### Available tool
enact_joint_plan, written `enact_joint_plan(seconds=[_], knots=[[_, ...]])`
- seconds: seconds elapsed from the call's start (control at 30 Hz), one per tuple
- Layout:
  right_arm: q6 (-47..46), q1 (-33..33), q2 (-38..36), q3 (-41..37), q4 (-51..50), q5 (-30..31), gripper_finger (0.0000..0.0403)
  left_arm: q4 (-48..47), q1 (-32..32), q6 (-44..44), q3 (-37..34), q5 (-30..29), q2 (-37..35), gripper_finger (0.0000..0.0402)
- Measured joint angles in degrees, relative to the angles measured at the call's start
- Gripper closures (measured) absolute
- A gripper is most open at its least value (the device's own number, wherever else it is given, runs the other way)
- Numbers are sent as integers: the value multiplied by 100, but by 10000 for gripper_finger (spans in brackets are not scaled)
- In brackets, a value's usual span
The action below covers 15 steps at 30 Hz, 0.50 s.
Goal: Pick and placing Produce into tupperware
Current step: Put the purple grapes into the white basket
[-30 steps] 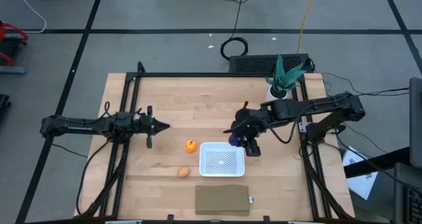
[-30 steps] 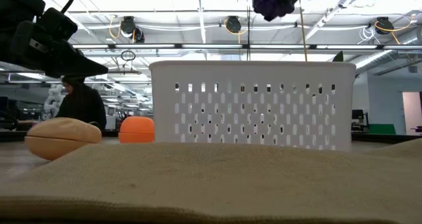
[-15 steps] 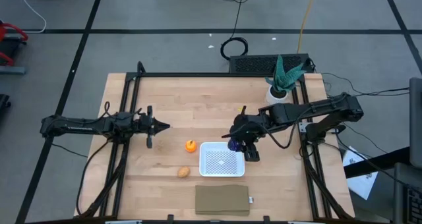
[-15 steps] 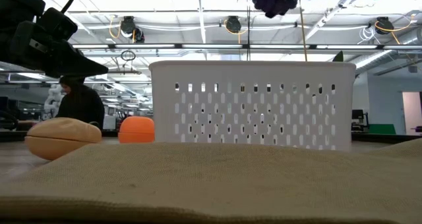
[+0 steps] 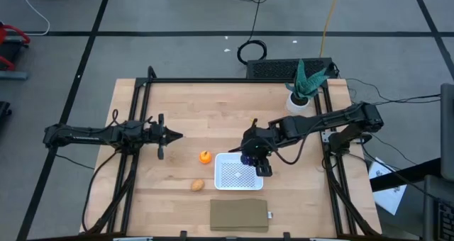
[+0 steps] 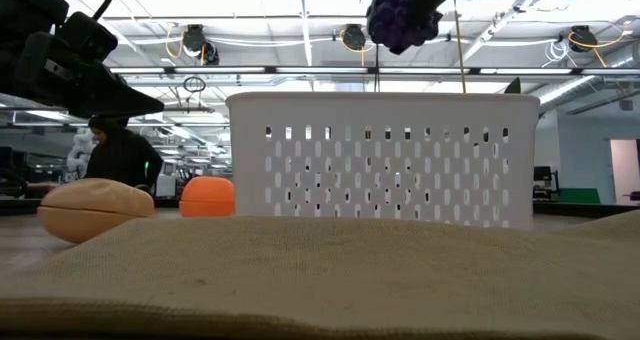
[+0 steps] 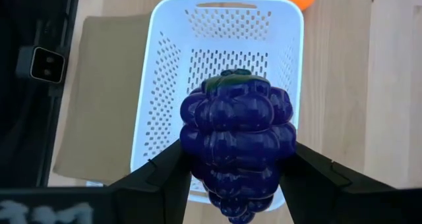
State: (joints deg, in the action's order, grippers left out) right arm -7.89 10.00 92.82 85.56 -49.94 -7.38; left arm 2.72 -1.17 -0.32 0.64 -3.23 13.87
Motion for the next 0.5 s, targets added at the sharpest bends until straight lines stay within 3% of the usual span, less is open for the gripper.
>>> enact_joint_plan(seconds=[0.33, 0.5], knots=[[407, 141, 0, 0, 1, 29, 219, 2, 1, 2, 0, -6, 0, 378], [516, 181, 0, -2, -5, 325, 219, 2, 0, -2, 0, -6, 0, 378]])
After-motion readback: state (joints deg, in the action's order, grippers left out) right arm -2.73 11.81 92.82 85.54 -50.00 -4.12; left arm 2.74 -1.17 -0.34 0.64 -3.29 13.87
